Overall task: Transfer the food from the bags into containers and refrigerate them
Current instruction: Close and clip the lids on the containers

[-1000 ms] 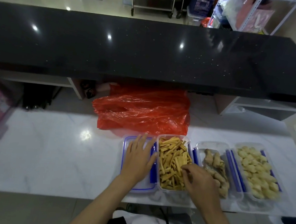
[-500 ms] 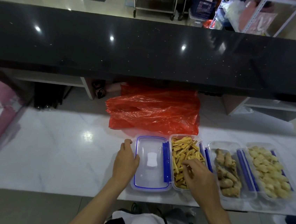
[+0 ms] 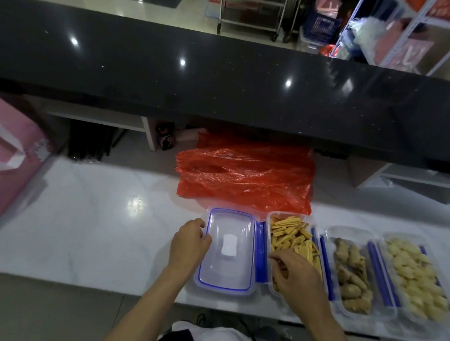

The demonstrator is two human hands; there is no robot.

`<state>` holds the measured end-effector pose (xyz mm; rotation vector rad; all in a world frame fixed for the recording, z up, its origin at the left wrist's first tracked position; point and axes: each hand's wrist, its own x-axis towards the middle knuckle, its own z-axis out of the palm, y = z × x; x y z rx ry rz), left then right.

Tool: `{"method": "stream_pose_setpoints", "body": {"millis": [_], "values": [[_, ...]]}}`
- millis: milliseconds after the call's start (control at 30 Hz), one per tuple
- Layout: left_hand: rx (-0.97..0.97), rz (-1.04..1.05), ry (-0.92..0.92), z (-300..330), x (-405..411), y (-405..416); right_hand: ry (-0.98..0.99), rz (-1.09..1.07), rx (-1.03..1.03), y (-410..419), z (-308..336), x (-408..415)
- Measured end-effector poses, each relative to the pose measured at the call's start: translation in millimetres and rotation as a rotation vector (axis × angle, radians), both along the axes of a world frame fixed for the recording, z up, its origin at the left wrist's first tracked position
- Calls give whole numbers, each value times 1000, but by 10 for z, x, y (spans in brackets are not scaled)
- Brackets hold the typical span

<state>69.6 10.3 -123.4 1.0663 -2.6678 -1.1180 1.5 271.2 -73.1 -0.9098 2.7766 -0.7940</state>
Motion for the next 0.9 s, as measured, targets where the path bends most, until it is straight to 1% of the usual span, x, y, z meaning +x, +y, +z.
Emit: {"method": "stream_pose_setpoints", "body": {"millis": [133, 267, 433, 567, 667, 733, 800, 900], "values": [[-43, 43, 7, -8, 44, -135, -22, 77, 6, -37, -69, 14], [-21, 76, 47, 1, 85, -187, -15, 144, 56, -103, -124, 28], [-49, 60, 40, 52, 95, -186, -24, 220, 67, -241, -73, 55], [-44, 13, 42, 207, 72, -215, -108, 237, 68, -376, -13, 42], [78, -11, 12, 424, 50, -229, -297, 193, -74, -515, 73, 14], [251, 2, 26, 609, 28, -196, -453, 159, -172, -606, 146, -6], [414, -17, 61, 778, -7, -121, -612, 154, -227, -677, 209, -12], [592, -77, 109, 916, -92, 5, -731, 107, -302, -715, 263, -24]]}}
